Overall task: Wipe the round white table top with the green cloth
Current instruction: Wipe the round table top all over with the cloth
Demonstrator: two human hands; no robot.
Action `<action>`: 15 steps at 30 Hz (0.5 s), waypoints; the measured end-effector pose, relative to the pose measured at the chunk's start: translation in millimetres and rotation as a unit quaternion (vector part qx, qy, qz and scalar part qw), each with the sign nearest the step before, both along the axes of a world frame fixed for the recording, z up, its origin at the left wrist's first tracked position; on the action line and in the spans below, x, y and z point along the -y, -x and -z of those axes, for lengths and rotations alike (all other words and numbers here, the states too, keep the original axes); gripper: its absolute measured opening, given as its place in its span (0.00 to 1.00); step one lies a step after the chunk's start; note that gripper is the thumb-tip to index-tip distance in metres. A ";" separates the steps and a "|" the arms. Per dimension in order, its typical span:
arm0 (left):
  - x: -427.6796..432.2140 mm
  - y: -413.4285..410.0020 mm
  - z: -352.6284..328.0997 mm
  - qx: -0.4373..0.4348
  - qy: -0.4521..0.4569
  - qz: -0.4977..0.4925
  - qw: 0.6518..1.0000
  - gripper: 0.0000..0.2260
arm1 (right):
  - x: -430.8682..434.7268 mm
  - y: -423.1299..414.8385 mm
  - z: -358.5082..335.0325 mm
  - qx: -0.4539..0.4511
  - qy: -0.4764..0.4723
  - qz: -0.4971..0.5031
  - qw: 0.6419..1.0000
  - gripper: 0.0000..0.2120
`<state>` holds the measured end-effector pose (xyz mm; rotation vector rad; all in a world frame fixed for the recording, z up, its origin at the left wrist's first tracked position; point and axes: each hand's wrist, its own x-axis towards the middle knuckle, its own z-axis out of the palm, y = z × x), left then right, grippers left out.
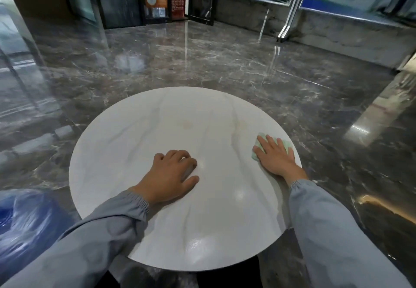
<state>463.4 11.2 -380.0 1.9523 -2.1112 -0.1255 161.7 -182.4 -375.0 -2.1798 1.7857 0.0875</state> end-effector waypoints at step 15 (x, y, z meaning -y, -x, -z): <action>4.9 -5.3 18.5 -0.009 0.075 -0.005 0.997 0.17 | 3.9 -142.2 5.5 0.017 -0.003 -0.208 0.978 0.30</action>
